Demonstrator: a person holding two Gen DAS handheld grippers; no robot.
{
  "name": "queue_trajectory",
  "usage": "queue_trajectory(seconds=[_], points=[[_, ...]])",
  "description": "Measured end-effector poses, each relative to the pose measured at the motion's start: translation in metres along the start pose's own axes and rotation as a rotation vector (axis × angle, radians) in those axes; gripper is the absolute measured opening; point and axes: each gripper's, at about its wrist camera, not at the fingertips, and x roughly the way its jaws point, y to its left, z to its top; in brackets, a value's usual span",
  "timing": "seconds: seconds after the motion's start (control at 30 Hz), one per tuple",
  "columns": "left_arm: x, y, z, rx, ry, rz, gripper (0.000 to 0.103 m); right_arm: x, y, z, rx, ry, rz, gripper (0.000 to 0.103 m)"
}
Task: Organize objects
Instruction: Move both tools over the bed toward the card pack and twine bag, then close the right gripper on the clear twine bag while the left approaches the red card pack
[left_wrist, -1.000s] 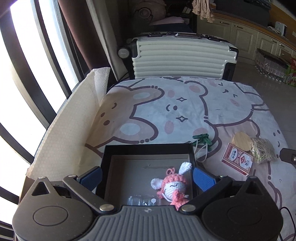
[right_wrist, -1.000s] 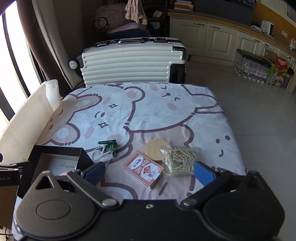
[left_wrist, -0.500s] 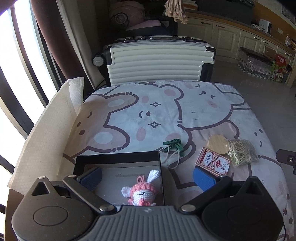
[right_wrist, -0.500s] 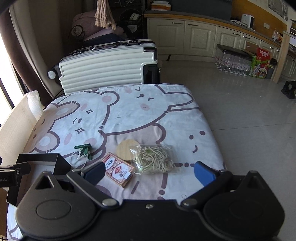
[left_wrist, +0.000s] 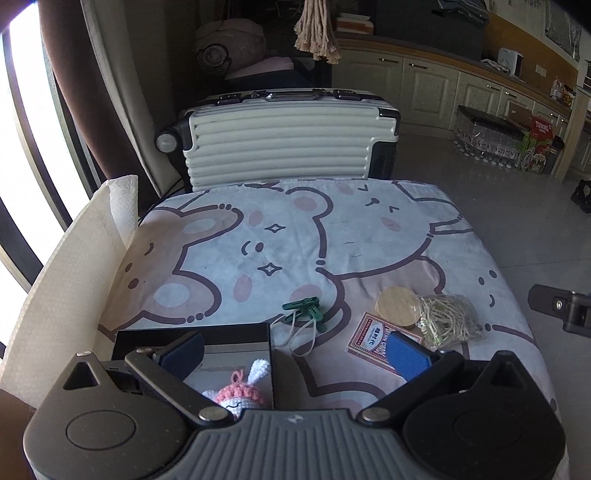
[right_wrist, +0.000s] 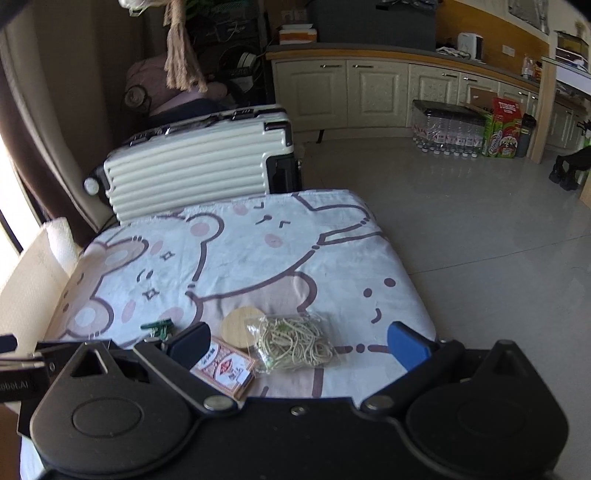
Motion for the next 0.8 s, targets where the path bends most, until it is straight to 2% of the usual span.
queue_trajectory(seconds=[0.1,0.23,0.33,0.5,0.6,0.8], points=[[0.006,-0.014,0.000,0.026,0.005,-0.006,0.103,0.003,-0.010,-0.001,0.033,-0.030,-0.016,0.103],[0.017,-0.033,0.001,0.075,0.013,-0.001,0.103,0.013,-0.019,-0.003,0.012,-0.040,-0.064,0.103],[0.023,-0.045,-0.002,0.137,-0.011,-0.023,0.103,0.022,-0.026,-0.003,0.003,-0.039,-0.085,0.103],[0.040,-0.053,-0.001,0.178,-0.011,-0.078,0.103,0.041,-0.036,0.000,0.034,-0.012,-0.082,0.103],[0.053,-0.054,-0.002,0.195,0.012,-0.108,0.103,0.057,-0.041,-0.001,0.073,0.021,-0.071,0.103],[0.089,-0.051,-0.005,0.229,0.092,-0.176,0.103,0.094,-0.032,-0.003,0.029,0.082,-0.076,0.103]])
